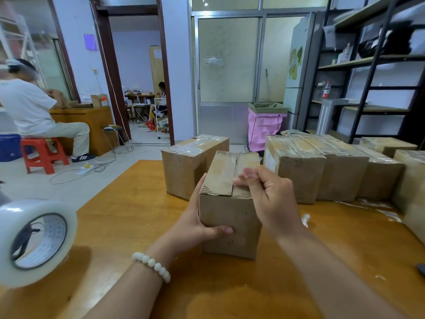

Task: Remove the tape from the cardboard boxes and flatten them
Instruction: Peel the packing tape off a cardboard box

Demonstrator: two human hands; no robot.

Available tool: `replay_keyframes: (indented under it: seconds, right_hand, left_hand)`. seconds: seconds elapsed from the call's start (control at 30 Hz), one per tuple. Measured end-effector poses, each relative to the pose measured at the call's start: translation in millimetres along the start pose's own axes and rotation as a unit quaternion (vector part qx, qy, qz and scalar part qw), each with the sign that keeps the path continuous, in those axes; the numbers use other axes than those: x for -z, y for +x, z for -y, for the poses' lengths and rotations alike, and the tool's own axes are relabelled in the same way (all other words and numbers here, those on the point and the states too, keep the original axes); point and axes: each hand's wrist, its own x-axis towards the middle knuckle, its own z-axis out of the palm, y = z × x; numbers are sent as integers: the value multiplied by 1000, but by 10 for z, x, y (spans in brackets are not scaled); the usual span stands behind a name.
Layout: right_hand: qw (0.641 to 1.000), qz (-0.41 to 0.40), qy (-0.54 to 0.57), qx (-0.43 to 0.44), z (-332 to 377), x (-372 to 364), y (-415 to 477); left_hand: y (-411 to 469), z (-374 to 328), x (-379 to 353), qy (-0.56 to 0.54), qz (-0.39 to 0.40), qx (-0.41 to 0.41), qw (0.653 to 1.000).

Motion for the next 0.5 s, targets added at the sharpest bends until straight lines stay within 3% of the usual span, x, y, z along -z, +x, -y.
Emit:
replay_keyframes:
  seconds: [0.1, 0.3, 0.4, 0.5]
  right_hand:
    - [999, 9, 16, -45, 81, 16, 30]
    - [996, 77, -54, 8, 84, 46, 74]
    - [993, 104, -54, -10, 104, 60, 81]
    - [993, 107, -42, -24, 144, 70, 80]
  left_hand:
    - [9, -3, -9, 2, 10, 6, 1000]
    - [-17, -13, -39, -5, -3, -34, 999]
    - [-70, -91, -75, 15, -75, -117, 990]
    - [-74, -129, -90, 96, -160, -231, 955]
